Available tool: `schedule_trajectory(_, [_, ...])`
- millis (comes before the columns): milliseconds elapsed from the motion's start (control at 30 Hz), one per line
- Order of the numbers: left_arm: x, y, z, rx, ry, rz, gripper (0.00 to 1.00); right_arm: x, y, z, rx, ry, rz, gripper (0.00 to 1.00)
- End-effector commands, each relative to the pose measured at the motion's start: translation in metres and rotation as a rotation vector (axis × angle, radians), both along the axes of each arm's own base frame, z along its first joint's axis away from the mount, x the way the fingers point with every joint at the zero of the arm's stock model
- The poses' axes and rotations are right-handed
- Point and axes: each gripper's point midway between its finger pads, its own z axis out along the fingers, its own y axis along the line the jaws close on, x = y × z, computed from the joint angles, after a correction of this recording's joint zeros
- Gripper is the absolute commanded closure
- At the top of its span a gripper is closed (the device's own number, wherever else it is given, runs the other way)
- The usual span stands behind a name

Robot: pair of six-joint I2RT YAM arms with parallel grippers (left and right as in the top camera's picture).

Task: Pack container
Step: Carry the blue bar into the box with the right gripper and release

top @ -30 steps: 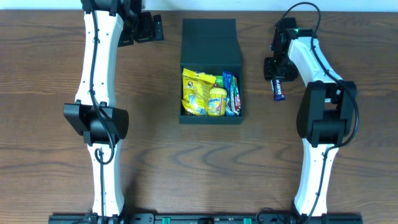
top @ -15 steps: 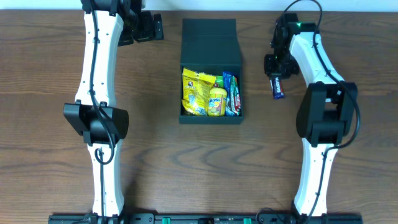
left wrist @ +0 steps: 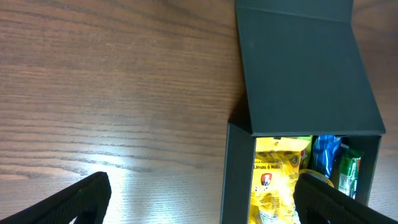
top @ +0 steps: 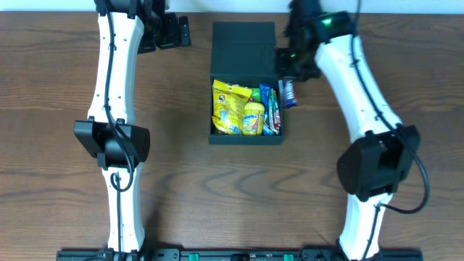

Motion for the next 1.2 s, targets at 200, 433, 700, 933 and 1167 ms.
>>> schedule_trajectory(200, [-0.004, 0.0, 0.015, -0.001, -0.029, -0.013, 0.05, -0.024, 0.044, -0.039, 0.004, 0.081, -0.041, 0.9])
schedule_trajectory(433, [-0.005, 0.001, 0.015, -0.001, -0.026, -0.014, 0.05, -0.016, 0.027, -0.05, -0.094, 0.033, -0.102, 0.56])
schedule_trajectory(700, [-0.005, 0.001, 0.015, -0.001, -0.025, -0.014, 0.05, -0.018, 0.031, -0.05, -0.087, 0.039, -0.072, 0.64])
schedule_trajectory(933, [-0.006, 0.001, 0.014, 0.0, -0.019, -0.013, 0.05, -0.012, 0.032, -0.061, -0.104, 0.029, -0.029, 0.96])
schedule_trajectory(1167, [-0.01, 0.001, 0.013, 0.002, -0.003, -0.013, 0.05, -0.006, 0.028, -0.087, -0.15, 0.041, -0.012, 0.97])
